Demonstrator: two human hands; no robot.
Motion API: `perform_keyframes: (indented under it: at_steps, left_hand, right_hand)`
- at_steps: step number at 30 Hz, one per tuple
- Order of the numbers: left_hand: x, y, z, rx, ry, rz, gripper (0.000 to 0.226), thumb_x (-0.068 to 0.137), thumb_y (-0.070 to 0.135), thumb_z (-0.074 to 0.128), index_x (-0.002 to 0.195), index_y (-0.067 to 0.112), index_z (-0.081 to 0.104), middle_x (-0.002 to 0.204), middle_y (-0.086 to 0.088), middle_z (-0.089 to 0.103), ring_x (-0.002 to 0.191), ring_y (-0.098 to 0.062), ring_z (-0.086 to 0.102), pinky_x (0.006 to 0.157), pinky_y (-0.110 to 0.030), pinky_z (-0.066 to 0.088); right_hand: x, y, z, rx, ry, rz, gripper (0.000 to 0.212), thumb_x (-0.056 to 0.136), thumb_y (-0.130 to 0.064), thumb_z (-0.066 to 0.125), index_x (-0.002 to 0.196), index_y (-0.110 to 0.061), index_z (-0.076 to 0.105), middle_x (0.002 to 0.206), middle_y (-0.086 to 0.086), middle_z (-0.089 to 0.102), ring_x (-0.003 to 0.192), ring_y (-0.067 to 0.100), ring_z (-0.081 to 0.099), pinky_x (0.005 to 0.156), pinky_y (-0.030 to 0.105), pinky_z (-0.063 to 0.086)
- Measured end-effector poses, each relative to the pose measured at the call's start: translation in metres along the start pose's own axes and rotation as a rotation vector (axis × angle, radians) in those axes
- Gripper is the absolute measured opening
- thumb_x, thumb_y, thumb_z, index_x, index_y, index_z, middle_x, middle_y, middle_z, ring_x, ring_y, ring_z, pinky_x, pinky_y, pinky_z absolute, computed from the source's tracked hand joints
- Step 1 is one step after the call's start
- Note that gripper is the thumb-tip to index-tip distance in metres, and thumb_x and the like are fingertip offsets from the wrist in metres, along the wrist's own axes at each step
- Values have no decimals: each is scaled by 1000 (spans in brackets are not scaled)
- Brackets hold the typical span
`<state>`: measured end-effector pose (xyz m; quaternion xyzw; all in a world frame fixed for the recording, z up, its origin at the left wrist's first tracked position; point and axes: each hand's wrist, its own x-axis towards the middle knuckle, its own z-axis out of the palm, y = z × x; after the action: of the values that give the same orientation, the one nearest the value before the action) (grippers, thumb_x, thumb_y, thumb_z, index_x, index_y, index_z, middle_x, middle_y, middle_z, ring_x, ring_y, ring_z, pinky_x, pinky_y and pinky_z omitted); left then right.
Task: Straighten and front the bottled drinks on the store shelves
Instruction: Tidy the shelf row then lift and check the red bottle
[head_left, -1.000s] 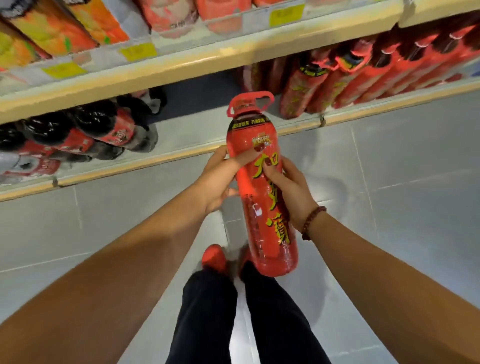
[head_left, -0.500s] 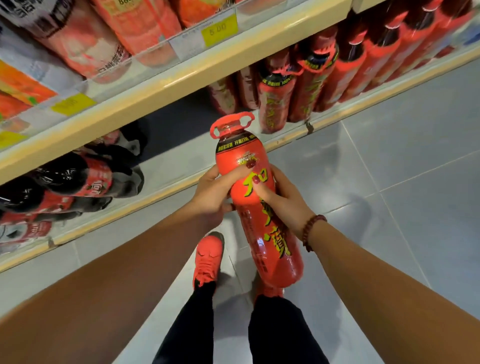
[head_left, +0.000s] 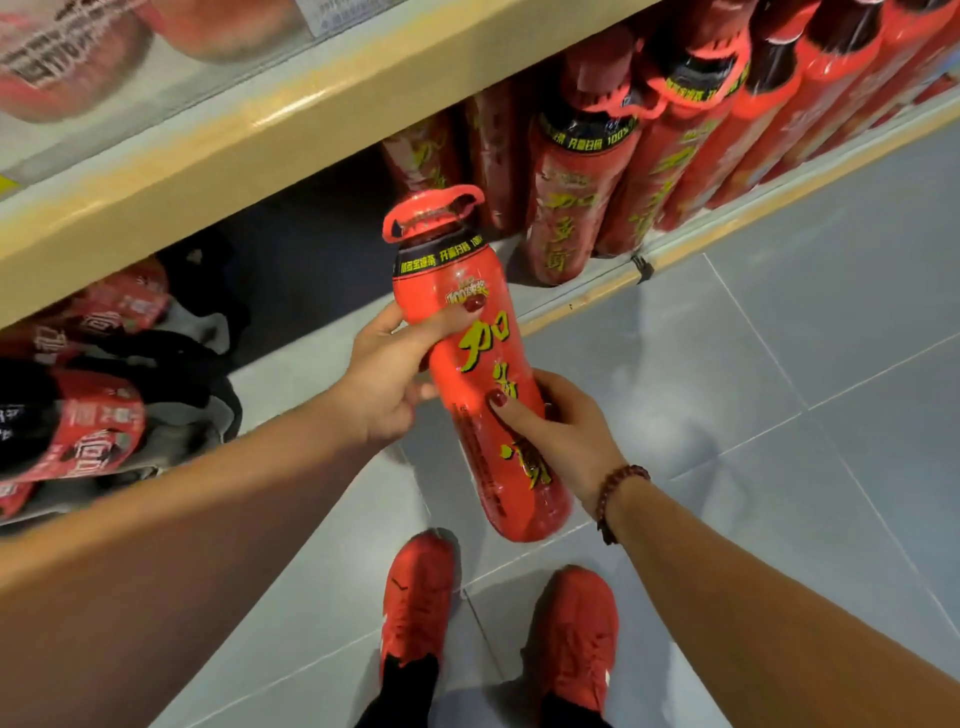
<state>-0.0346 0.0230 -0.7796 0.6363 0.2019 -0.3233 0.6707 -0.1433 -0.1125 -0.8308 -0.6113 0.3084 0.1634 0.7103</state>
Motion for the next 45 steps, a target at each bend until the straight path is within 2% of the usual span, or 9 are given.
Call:
perform_keyframes:
  at_steps: [9, 13, 17, 23, 31, 34, 40, 43, 45]
  left_hand:
    - [43, 39, -7, 194, -67, 197, 29, 69, 9, 82, 95, 14, 72, 88, -4, 77, 79, -18, 75, 64, -28, 58]
    - [54, 52, -5, 265, -120, 187, 23, 68, 15, 84, 90, 14, 77, 93, -8, 77, 88, -20, 74, 82, -33, 58]
    - [63, 64, -5, 262, -306, 251, 16, 77, 20, 74, 92, 20, 76, 94, -2, 77, 90, -15, 73, 72, -19, 56]
    - [78, 75, 2, 240, -312, 336, 9, 72, 20, 76, 76, 28, 79, 85, 7, 77, 79, -5, 73, 63, -15, 55]
    - [100, 72, 4, 293, -271, 398, 40, 66, 24, 79, 104, 23, 69, 94, 11, 76, 90, -2, 71, 68, -11, 52]
    - [99, 70, 6, 338, -312, 365, 28, 69, 24, 74, 97, 27, 70, 87, 16, 76, 81, 4, 70, 63, -7, 51]
    - [102, 54, 10, 372, -311, 212, 16, 81, 22, 69, 96, 28, 72, 99, 7, 75, 95, -5, 68, 97, -32, 45]
    - [103, 51, 10, 314, -294, 203, 16, 81, 20, 70, 95, 28, 73, 96, 9, 76, 93, -3, 68, 95, -30, 46]
    - [102, 52, 10, 298, -281, 236, 43, 74, 21, 75, 116, 21, 67, 111, 3, 73, 104, -7, 67, 95, -31, 48]
  right_hand:
    - [53, -28, 23, -19, -68, -126, 44, 88, -24, 69, 129, -13, 60, 118, 4, 70, 108, 19, 66, 100, 42, 51]
    - [64, -44, 26, -29, 7, -242, 44, 87, -14, 69, 129, -9, 59, 120, 9, 68, 113, 23, 63, 101, 44, 49]
    - [73, -61, 23, -94, 68, -381, 43, 87, -14, 70, 128, -13, 59, 118, 6, 69, 112, 22, 63, 101, 44, 49]
    - [94, -79, 17, -126, 74, -457, 54, 90, -14, 67, 140, -8, 48, 130, 10, 62, 122, 24, 57, 105, 46, 45]
    - [111, -75, 18, -197, 153, -521, 57, 89, -7, 67, 142, -8, 46, 132, 6, 61, 125, 17, 56, 105, 42, 46]
    - [115, -76, 17, -250, 175, -539, 58, 89, -10, 68, 142, -11, 46, 132, 3, 61, 126, 16, 54, 106, 41, 46]
    - [121, -71, 14, -338, 217, -516, 55, 86, -7, 70, 138, -11, 51, 129, 1, 62, 124, 13, 55, 106, 36, 46]
    - [122, -71, 14, -389, 227, -515, 57, 85, -9, 72, 138, -11, 51, 130, 0, 61, 124, 12, 54, 106, 30, 45]
    - [122, -72, 15, -374, 223, -526, 57, 81, -11, 76, 134, -12, 54, 124, -4, 62, 113, 4, 57, 100, 22, 47]
